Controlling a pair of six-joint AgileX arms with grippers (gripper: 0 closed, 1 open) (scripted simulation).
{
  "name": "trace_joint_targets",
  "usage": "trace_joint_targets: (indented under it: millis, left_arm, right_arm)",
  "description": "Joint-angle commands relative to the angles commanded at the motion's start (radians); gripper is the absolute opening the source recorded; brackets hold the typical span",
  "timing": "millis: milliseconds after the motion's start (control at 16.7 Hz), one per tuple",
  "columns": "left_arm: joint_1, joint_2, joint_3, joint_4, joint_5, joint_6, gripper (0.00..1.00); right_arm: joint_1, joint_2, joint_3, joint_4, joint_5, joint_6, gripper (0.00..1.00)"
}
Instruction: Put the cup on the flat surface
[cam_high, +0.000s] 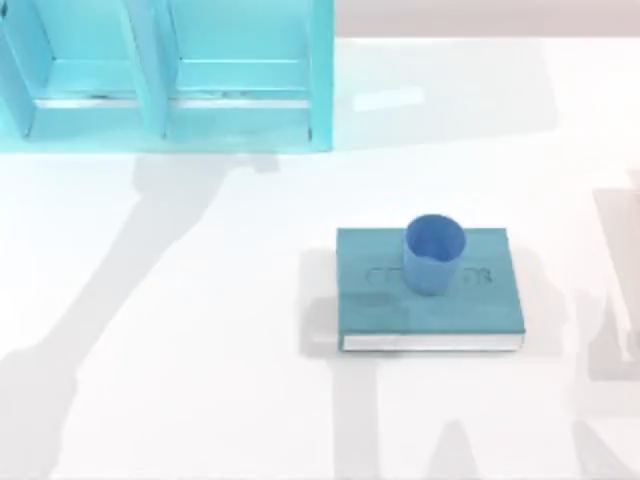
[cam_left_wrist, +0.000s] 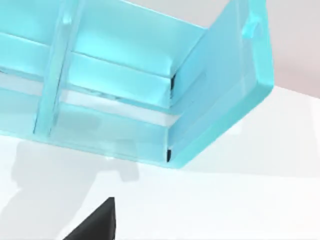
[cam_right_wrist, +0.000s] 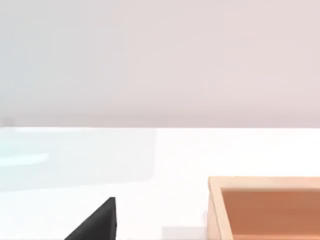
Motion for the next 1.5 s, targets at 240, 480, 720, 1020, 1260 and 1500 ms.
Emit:
trace_joint_targets:
  millis: [240, 480, 720, 1020, 1260, 1500]
  left_arm:
    - [-0.166, 0.376, 0.462, -0.237, -0.026, -0.139, 1.00]
    - [-0.319, 0.736, 0.830, -0.468, -0.040, -0.242, 1.00]
    - [-0.437, 1.023, 1.072, -0.658, -0.043, -0.306, 1.00]
    - [-0.501, 1.170, 1.184, -0.766, -0.042, -0.336, 1.00]
    - [-0.501, 1.170, 1.184, -0.766, -0.042, -0.336, 1.00]
    - [-0.496, 1.207, 1.220, -0.770, -0.041, -0.332, 1.00]
  right_arm:
    - [0.000, 0.000, 0.000, 0.000, 0.000, 0.000, 1.00]
    - [0.000, 0.000, 0.000, 0.000, 0.000, 0.000, 1.00]
    - [0.000, 0.000, 0.000, 0.000, 0.000, 0.000, 1.00]
    - [0.000, 0.000, 0.000, 0.000, 0.000, 0.000, 1.00]
    - [0.000, 0.000, 0.000, 0.000, 0.000, 0.000, 1.00]
    - [0.000, 0.000, 0.000, 0.000, 0.000, 0.000, 1.00]
